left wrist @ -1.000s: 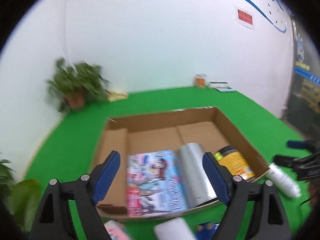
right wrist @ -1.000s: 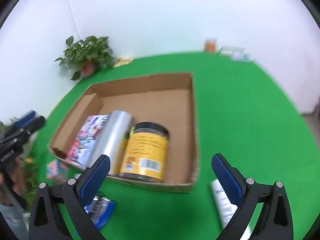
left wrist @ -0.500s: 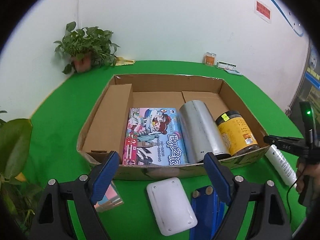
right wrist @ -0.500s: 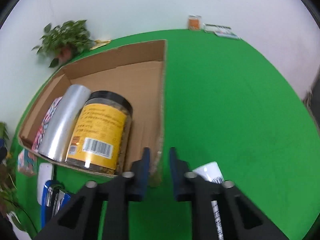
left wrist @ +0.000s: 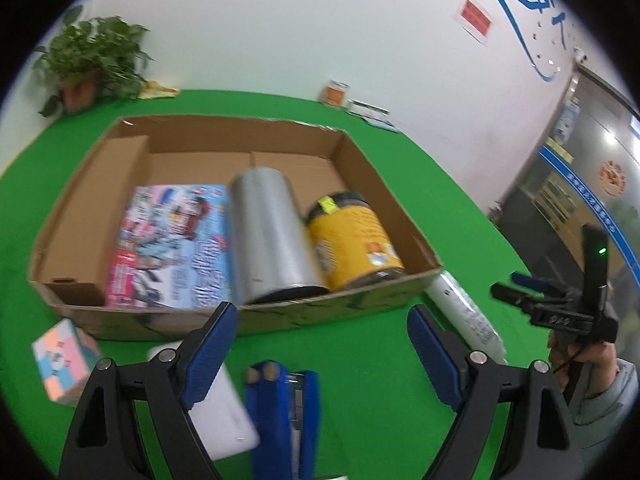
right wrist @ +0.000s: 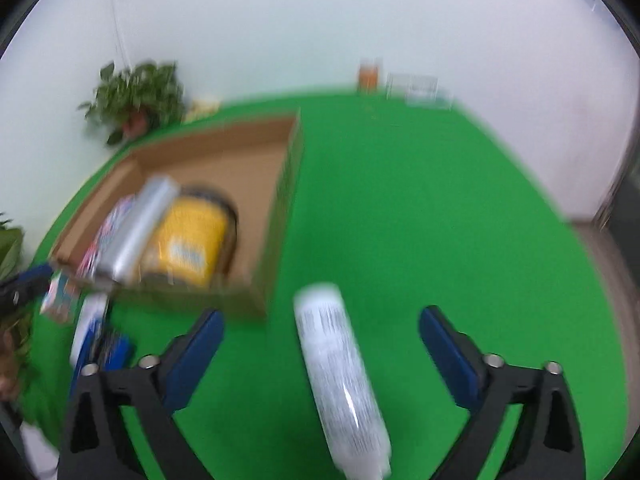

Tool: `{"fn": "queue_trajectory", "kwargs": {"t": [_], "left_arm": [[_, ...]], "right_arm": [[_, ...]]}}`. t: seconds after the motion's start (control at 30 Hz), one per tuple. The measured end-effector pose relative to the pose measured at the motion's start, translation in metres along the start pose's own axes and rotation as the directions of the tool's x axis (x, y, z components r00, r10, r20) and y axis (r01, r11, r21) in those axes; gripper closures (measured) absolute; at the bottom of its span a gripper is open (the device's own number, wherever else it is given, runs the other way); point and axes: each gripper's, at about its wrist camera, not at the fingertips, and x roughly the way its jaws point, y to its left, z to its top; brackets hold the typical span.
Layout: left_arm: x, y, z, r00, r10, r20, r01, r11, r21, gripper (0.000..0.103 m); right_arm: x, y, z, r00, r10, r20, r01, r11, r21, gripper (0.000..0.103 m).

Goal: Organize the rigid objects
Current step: 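Move both grippers to the white spray bottle lying on the table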

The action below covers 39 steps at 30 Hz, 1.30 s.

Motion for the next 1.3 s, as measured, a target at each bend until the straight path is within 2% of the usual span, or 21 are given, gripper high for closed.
{"fn": "queue_trajectory", "kwargs": {"t": [0.07, 0.13, 0.17, 0.2, 0.37, 0.5, 0.53, 0.57, 0.6, 0.67, 0.7, 0.73, 0.77, 0.83, 0.9, 0.97, 1.07, 1.13, 1.2, 1.23, 1.3], "left_arm": [[0.009, -0.01, -0.002, 0.998, -0.051, -0.039, 0.05, 0.999, -0.008, 0.016], [0.018, -0.02, -0.008, 0.992, -0.093, -0.09, 0.092, 0.996, -0.023, 0.016], [0.023, -0.026, -0.011, 0.986, -0.113, -0.122, 0.111, 0.994, -0.025, 0.016], [0.027, -0.031, -0.014, 0.981, -0.129, -0.147, 0.127, 0.992, -0.022, 0.016], [0.034, -0.05, -0.029, 0.952, -0.198, -0.232, 0.198, 0.98, -0.026, 0.016], [0.043, -0.059, -0.041, 0.922, -0.258, -0.289, 0.254, 0.966, -0.052, 0.016], [0.047, -0.06, -0.042, 0.916, -0.269, -0.299, 0.263, 0.963, -0.06, 0.016], [0.05, -0.062, -0.044, 0.908, -0.279, -0.312, 0.271, 0.96, -0.068, 0.016], [0.052, -0.063, -0.046, 0.901, -0.29, -0.321, 0.28, 0.957, -0.077, 0.016], [0.057, -0.063, -0.047, 0.883, -0.328, -0.336, 0.31, 0.945, -0.106, 0.016], [0.059, -0.061, -0.047, 0.872, -0.348, -0.346, 0.325, 0.938, -0.124, 0.016], [0.061, -0.06, -0.048, 0.856, -0.378, -0.352, 0.348, 0.926, -0.146, 0.016], [0.062, -0.061, -0.049, 0.85, -0.395, -0.35, 0.36, 0.919, -0.161, 0.016], [0.066, -0.059, -0.048, 0.841, -0.417, -0.344, 0.375, 0.909, -0.185, 0.016], [0.077, -0.057, -0.049, 0.827, -0.43, -0.363, 0.377, 0.902, -0.209, 0.016], [0.089, -0.054, -0.052, 0.81, -0.437, -0.39, 0.374, 0.898, -0.231, 0.017], [0.105, -0.055, -0.058, 0.79, -0.44, -0.428, 0.365, 0.897, -0.248, 0.018], [0.112, -0.056, -0.061, 0.777, -0.434, -0.456, 0.349, 0.9, -0.263, 0.021], [0.119, -0.054, -0.064, 0.782, -0.393, -0.484, 0.296, 0.917, -0.268, 0.024], [0.12, -0.051, -0.066, 0.786, -0.372, -0.495, 0.267, 0.925, -0.271, 0.034], [0.117, -0.048, -0.067, 0.798, -0.356, -0.485, 0.247, 0.929, -0.275, 0.04]], "right_arm": [[0.012, -0.011, -0.018, 0.997, -0.016, -0.08, 0.016, 1.0, 0.001, 0.024], [0.029, -0.018, -0.039, 0.988, -0.013, -0.152, 0.014, 1.0, -0.001, 0.04], [0.033, -0.022, -0.047, 0.985, -0.007, -0.175, 0.009, 1.0, 0.012, 0.056], [0.037, -0.025, -0.055, 0.981, -0.008, -0.192, 0.013, 1.0, 0.024, 0.058], [0.027, -0.033, -0.092, 0.985, -0.058, -0.162, 0.064, 0.997, 0.032, 0.059], [0.019, -0.011, -0.115, 0.962, -0.225, -0.154, 0.205, 0.969, -0.136, 0.059], [0.019, 0.002, -0.12, 0.959, -0.247, -0.142, 0.221, 0.96, -0.173, 0.059], [0.019, 0.012, -0.12, 0.96, -0.245, -0.137, 0.216, 0.956, -0.197, 0.052], [0.019, 0.023, -0.12, 0.966, -0.218, -0.136, 0.185, 0.958, -0.219, 0.042], [0.008, 0.039, -0.121, 0.993, -0.054, -0.106, 0.031, 0.978, -0.205, 0.032], [0.001, 0.042, -0.12, 0.996, 0.036, -0.079, -0.049, 0.984, -0.172, 0.026], [-0.005, 0.042, -0.119, 0.994, 0.103, -0.045, -0.108, 0.986, -0.127, 0.024], [-0.007, 0.038, -0.117, 0.991, 0.135, -0.021, -0.136, 0.988, -0.078, 0.019], [0.003, 0.029, -0.116, 0.983, 0.18, -0.043, -0.179, 0.984, 0.018, 0.02], [0.018, 0.028, -0.12, 0.969, 0.227, -0.095, -0.221, 0.973, 0.069, 0.03], [0.031, 0.035, -0.124, 0.955, 0.265, -0.135, -0.255, 0.963, 0.089, 0.032], [0.054, 0.054, -0.121, 0.924, 0.333, -0.19, -0.311, 0.941, 0.134, 0.043], [0.071, 0.067, -0.116, 0.911, 0.349, -0.218, -0.325, 0.935, 0.141, 0.05], [0.085, 0.08, -0.118, 0.901, 0.363, -0.238, -0.337, 0.93, 0.145, 0.059], [0.09, 0.087, -0.119, 0.898, 0.363, -0.248, -0.336, 0.931, 0.144, 0.06], [0.095, 0.104, -0.116, 0.904, 0.348, -0.249, -0.323, 0.937, 0.136, 0.06]]}}
